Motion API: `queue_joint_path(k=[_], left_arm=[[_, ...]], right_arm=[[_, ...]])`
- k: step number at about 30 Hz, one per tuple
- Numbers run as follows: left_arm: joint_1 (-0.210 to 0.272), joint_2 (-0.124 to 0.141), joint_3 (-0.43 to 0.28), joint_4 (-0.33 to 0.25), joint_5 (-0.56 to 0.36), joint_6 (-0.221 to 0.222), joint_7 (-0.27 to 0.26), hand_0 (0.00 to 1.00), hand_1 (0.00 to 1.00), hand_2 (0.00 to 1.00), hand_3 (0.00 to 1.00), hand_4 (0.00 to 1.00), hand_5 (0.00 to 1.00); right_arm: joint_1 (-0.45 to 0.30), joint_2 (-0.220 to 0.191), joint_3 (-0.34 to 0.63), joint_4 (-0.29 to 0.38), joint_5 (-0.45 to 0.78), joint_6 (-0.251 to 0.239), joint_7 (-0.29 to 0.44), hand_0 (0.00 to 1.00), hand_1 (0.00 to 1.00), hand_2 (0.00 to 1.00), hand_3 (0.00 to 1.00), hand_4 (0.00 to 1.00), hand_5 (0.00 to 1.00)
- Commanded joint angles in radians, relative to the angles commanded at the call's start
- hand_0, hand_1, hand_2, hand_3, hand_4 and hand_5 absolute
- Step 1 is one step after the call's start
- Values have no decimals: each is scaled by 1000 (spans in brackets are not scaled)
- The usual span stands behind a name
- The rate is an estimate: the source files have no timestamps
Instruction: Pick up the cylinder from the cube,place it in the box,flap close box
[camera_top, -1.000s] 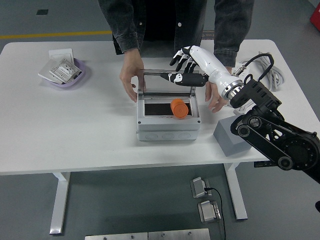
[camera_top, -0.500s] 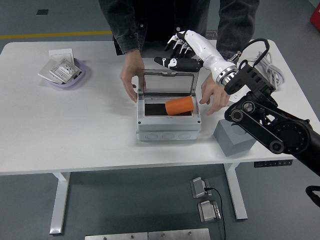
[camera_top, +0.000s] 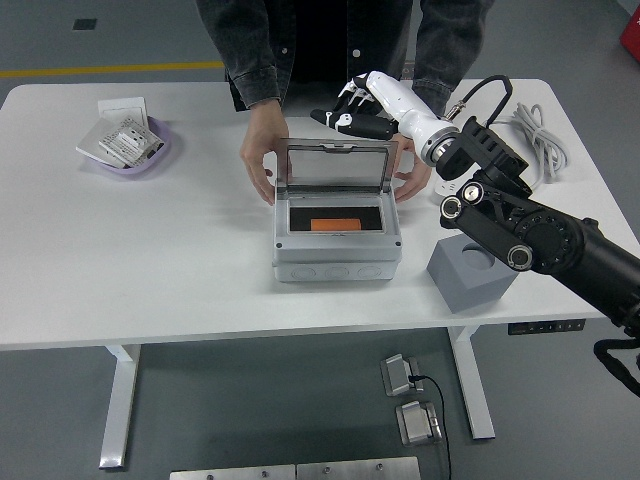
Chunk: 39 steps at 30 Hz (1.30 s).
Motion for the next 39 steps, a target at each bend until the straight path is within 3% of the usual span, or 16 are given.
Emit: queue_joint_path(k=[9, 19, 23, 32, 39], left_arm=[[-5, 0, -12, -3, 20, 0, 0, 628, 647, 607, 624, 648, 179], [-3, -2, -19, -3, 27, 0, 0, 628, 648, 607, 624, 649, 179], [-3, -3, -27, -4, 33, 0, 0, 628, 647, 607, 624, 649, 182], [-2, -3, -49, -5, 52, 0, 0, 628, 647, 608, 625, 650, 182], [1, -2, -57, -3, 57, -1, 0, 628, 647, 608, 625, 651, 183]], right_arm=[[7, 17, -54, -55, 41, -16, 18, 696, 614, 560, 512, 984, 807], [-34, 7, -90, -12, 20, -23, 13, 700, 614, 556, 510, 984, 810], [-57, -12, -93, 37, -7, -26, 6, 701, 611, 550, 500, 982, 809], [-131, -92, -79, 216, -88, -32, -34, 687, 597, 542, 496, 975, 801], [-185, -125, -77, 320, -124, -28, -54, 674, 589, 542, 497, 973, 796]])
